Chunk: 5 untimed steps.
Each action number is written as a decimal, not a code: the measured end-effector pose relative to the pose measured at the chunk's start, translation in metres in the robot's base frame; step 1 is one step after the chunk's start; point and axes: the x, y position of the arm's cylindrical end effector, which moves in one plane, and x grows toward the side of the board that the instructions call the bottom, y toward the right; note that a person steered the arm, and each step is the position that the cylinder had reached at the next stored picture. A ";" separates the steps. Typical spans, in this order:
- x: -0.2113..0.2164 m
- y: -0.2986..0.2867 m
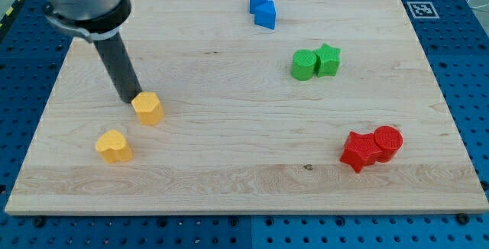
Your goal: Slide yellow hexagon closer to yellow heart
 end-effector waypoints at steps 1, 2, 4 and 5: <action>0.002 0.033; 0.022 0.047; 0.031 0.040; 0.031 0.016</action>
